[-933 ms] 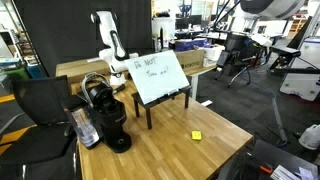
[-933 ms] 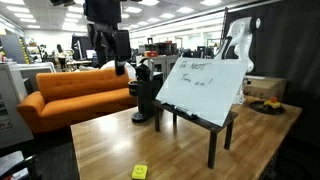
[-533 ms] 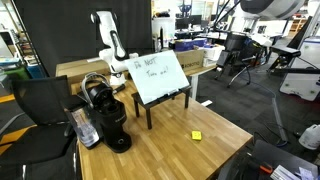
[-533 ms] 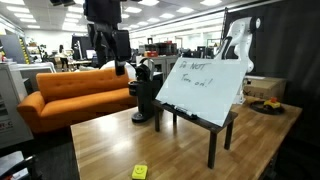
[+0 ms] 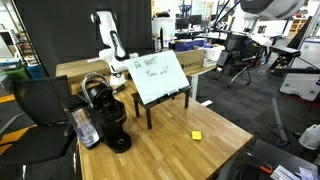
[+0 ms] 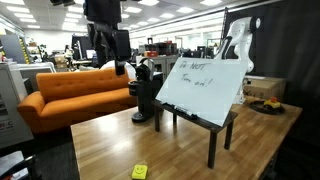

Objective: Use the eraser to clean the whiteboard

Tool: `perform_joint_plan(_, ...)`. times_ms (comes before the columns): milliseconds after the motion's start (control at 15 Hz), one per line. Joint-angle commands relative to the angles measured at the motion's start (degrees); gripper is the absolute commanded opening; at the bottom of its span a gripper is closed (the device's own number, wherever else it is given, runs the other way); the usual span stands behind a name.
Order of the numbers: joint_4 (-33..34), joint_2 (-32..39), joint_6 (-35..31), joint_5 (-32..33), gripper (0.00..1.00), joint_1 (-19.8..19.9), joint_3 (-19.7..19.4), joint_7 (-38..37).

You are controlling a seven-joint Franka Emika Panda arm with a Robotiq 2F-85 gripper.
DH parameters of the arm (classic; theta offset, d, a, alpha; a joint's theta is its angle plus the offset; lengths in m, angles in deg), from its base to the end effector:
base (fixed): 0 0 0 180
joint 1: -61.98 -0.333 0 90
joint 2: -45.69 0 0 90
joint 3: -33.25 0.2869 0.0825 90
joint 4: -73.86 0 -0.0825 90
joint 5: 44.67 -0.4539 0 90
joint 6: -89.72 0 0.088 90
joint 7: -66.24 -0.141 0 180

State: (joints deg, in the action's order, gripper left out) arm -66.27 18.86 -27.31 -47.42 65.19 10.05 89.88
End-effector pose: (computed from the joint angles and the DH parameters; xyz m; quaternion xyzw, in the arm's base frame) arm 0.4480 -0.2038 0.3714 -0.9936 0.0163 -0.0585 0.0951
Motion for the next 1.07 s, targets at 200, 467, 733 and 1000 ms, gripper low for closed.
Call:
perform_joint_plan(200, 0.19, 0.82, 0.0, -1.23, 1.0, 1.95, 1.75, 0.94)
perform_joint_plan(467, -0.34, 2.04, -1.31, -1.57, 1.0, 1.42, 1.48, 3.24)
perform_joint_plan(733, -1.53, 4.24, -3.46, -1.29, 1.0, 1.31, 1.47, 6.06)
perform_joint_plan(1000, -2.74, 7.01, -6.5, -1.03, 1.0, 1.47, 1.59, 8.28)
